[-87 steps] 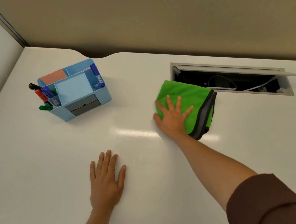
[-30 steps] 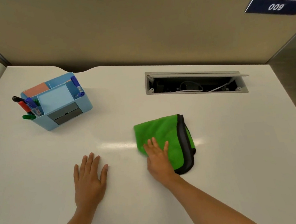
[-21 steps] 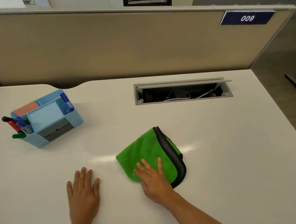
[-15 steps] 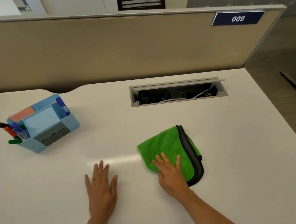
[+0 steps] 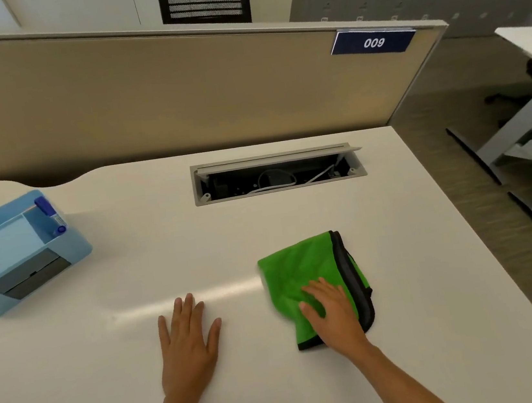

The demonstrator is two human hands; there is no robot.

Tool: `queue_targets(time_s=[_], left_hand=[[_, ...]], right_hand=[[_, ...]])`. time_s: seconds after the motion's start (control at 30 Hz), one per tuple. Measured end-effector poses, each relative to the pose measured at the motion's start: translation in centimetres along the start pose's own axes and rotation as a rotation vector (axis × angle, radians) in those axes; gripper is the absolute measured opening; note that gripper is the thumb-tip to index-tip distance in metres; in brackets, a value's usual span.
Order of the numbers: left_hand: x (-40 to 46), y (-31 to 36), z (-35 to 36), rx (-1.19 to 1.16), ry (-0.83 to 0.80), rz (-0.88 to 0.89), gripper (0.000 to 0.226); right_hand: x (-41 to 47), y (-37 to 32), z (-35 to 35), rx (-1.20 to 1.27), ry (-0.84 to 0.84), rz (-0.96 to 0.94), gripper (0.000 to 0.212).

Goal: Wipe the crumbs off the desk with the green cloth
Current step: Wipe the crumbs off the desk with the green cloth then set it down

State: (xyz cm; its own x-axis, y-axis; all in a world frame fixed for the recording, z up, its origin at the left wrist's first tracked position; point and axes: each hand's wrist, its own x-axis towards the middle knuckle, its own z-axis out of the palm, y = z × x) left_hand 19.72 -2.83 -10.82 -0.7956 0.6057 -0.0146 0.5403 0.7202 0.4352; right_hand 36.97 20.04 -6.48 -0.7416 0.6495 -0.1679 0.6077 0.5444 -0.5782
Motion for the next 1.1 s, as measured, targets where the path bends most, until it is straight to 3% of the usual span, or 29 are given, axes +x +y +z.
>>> queue_targets(time_s=[0.07,0.13,0.3,0.43,0.5,0.57,0.7,0.77,0.9,1.1], left_hand=[[0.1,0.0,0.1,0.024,-0.017,-0.003,0.072],[0.2,0.2,0.0,0.029,-0.016,-0.006,0.075],[0.3,0.5,-0.2,0.036,-0.026,-0.019,0.080],[0.3,0.7,-0.2,0.040,-0.031,-0.024,0.081],[0.4,0.7,-0.3,0.042,-0.034,-0.026,0.082],[0.4,0.8,-0.4,0.044,-0.034,-0.028,0.083],[0.4,0.9,-0.5,0.043,-0.031,-0.033,0.083],[0.3,0.9,-0.5,0.046,-0.035,-0.036,0.083],[0.4,0.9,-0.5,0.046,-0.034,-0.039,0.081],[0.4,1.0,-0.5,0.062,-0.033,-0.037,0.076]], right_hand=[[0.1,0.8,-0.7,-0.106,0.157,0.112,0.052],[0.3,1.3,-1.4,-0.212,0.202,0.254,0.071],[1.5,1.4,-2.3,-0.281,0.101,0.476,0.113],[2.1,2.0,-3.1,-0.297,0.040,0.518,0.122],[2.2,2.1,-3.1,-0.302,0.046,0.498,0.119],[2.3,2.3,-2.9,-0.142,0.067,0.508,0.106],[2.9,2.8,-3.3,0.241,0.102,0.550,0.044],[3.4,3.3,-4.1,0.458,0.068,0.589,0.026],[4.7,3.6,-6.7,0.845,-0.040,0.557,0.025],[8.1,2.1,-11.5,1.022,-0.097,0.381,0.034]])
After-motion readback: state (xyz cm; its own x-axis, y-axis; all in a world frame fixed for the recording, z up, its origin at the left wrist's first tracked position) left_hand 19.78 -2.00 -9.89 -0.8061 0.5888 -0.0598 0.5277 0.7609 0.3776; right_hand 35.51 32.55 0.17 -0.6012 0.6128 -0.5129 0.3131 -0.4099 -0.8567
